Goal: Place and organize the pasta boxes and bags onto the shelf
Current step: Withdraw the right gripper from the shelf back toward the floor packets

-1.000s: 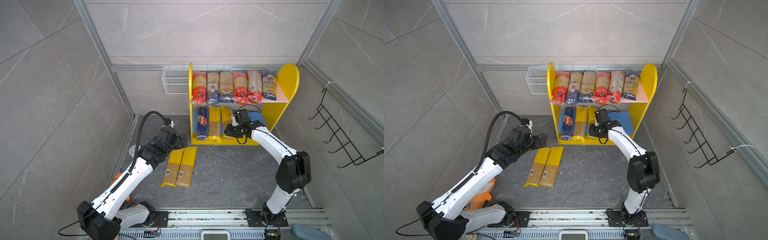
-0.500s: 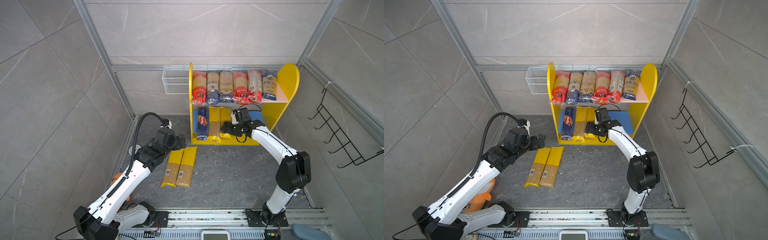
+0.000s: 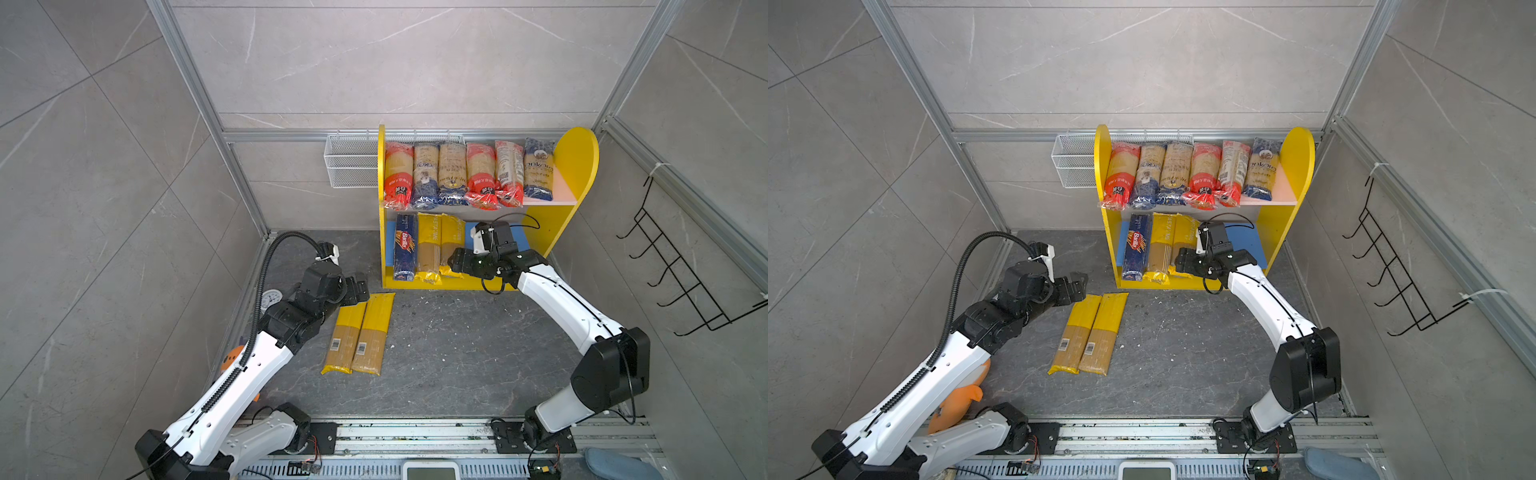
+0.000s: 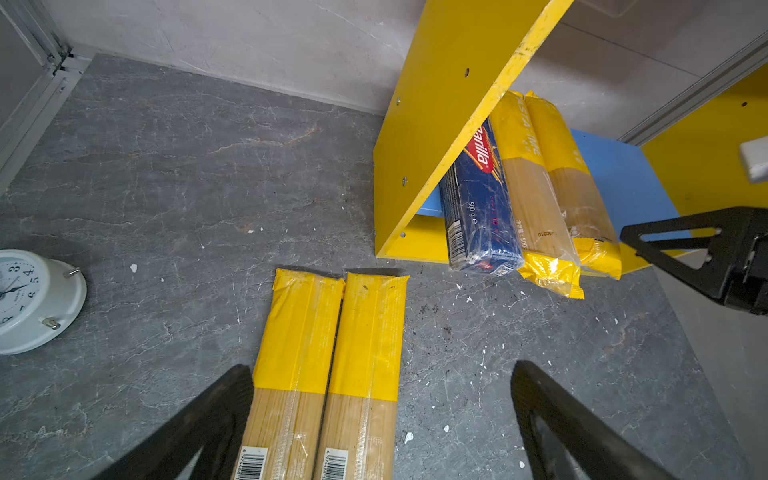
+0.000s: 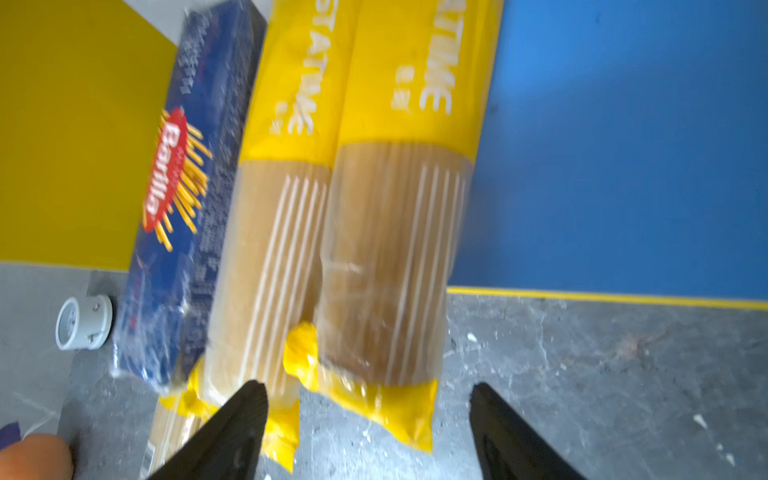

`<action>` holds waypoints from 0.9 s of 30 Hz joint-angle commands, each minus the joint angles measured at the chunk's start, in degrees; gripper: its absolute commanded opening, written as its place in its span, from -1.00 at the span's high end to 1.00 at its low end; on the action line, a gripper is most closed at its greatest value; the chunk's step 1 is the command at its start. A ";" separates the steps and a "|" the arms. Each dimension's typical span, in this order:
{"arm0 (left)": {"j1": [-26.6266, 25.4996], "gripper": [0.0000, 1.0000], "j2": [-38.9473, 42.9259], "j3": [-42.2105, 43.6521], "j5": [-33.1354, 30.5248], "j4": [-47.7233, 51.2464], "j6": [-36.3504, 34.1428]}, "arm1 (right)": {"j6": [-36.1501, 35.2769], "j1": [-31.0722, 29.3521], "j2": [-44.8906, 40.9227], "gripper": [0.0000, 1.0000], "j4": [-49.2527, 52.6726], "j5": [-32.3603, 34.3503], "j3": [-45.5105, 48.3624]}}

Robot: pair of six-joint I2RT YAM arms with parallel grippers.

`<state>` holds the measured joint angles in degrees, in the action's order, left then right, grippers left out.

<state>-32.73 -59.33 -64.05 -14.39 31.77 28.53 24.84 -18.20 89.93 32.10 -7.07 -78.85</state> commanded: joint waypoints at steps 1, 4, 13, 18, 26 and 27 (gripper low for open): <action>0.30 -0.99 3.02 0.47 1.12 1.23 1.36 | 1.39 -0.08 -4.46 -0.60 1.69 -2.04 3.79; 0.30 -0.99 5.14 1.01 1.26 2.76 2.06 | 1.77 -0.43 -8.02 -0.61 2.58 -2.64 6.73; 0.31 -0.99 13.21 3.08 1.12 7.63 4.40 | 3.48 -4.03 -18.07 -0.51 5.82 -1.36 13.30; 0.30 -0.99 18.18 4.49 0.60 10.50 5.88 | 6.71 -10.40 -21.63 -0.52 5.76 0.26 16.60; 0.29 -0.99 25.70 5.96 0.26 16.01 8.19 | 14.86 -25.77 -21.53 -0.68 1.82 7.07 21.90; 0.35 -1.00 26.51 6.08 0.18 16.49 8.35 | 15.74 -27.29 -20.83 -0.70 1.25 7.95 22.17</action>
<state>-32.73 -34.63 -58.30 -13.43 45.91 35.40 36.03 -42.68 68.60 35.66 -2.85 -58.04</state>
